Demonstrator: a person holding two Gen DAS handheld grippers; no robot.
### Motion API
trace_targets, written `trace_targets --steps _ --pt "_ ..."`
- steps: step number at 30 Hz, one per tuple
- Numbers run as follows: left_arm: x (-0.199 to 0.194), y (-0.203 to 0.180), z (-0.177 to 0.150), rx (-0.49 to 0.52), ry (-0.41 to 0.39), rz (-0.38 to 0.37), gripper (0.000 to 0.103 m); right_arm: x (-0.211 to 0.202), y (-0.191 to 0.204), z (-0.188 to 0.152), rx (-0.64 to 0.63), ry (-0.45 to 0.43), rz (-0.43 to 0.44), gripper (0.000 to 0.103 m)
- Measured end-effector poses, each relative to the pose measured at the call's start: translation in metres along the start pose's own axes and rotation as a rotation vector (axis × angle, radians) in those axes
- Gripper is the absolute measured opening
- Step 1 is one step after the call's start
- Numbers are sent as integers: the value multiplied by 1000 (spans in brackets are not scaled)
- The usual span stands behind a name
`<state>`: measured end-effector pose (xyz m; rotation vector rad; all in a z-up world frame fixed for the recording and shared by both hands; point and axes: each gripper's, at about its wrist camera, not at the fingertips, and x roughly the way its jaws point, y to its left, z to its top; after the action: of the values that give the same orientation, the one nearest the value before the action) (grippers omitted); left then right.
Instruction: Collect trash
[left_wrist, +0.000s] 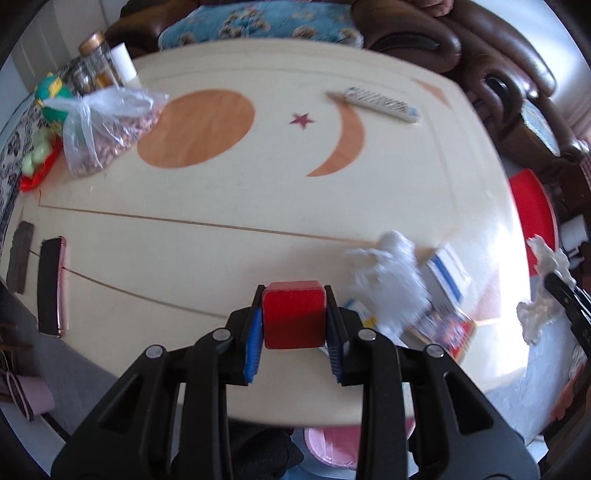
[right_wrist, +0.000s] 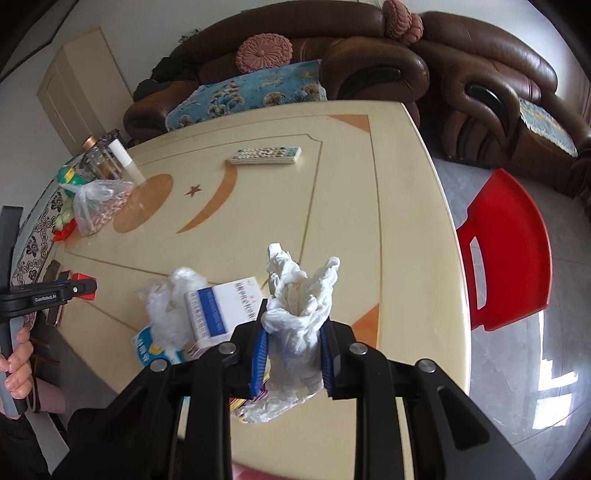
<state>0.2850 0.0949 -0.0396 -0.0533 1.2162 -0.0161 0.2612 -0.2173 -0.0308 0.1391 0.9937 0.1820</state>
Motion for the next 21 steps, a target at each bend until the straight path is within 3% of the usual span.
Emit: trace_targets --steps 8,21 --pt "-58 -24 -50 98 -114 -44 29 -63 34 -35 -80 -65 8 24" --pt "-105 -62 -142 246 -191 -139 29 -131 74 -103 -176 -110 2 24"
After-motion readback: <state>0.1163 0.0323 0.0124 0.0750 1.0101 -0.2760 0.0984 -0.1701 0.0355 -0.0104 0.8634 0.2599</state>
